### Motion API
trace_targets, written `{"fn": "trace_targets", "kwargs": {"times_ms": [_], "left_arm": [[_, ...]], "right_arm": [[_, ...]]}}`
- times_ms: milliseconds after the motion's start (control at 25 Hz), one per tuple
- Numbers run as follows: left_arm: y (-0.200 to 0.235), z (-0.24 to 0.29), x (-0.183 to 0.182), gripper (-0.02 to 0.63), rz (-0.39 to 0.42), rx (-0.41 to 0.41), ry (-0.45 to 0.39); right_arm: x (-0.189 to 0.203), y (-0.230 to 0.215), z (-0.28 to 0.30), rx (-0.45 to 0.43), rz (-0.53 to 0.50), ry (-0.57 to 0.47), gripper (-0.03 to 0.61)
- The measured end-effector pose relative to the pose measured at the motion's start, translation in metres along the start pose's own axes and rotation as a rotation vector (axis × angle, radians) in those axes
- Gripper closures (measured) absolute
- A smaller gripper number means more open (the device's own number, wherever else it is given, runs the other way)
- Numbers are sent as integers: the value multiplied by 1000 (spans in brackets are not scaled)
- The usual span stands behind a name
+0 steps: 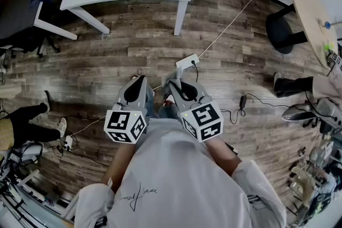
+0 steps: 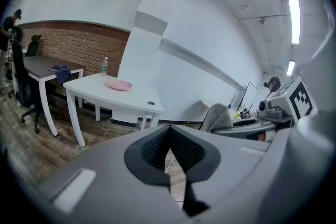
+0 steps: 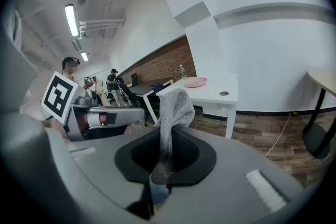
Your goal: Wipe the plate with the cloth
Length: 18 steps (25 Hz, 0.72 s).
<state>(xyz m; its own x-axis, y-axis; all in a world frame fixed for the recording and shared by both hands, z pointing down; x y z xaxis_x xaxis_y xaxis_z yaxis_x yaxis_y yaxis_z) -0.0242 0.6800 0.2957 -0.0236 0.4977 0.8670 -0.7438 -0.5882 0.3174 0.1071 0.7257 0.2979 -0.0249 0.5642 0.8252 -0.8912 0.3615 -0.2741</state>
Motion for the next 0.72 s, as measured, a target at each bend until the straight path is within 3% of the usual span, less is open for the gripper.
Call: {"fn": "trace_targets", "kwargs": {"times_ms": [120, 360, 720], "left_arm": [[3, 2, -2, 600, -13, 21, 5], [22, 9, -1, 598, -38, -13, 7], [67, 39, -38, 594, -25, -24, 5]], "right_arm": [[-4, -1, 3, 7, -1, 2, 549], [-5, -4, 17, 0, 3, 21, 549], [-41, -17, 69, -41, 59, -3, 545]]}}
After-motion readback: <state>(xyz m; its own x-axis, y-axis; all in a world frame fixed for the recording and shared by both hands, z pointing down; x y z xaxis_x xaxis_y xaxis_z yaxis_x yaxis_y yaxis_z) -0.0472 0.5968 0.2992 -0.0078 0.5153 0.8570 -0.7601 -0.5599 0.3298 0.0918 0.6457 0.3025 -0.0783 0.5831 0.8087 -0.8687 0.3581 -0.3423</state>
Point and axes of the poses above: the fingertips, and each gripper's own axes: z forward along the fingers, y to its left, x out of its underside, the point moved 5 cm from there along -z, backward along the fingers
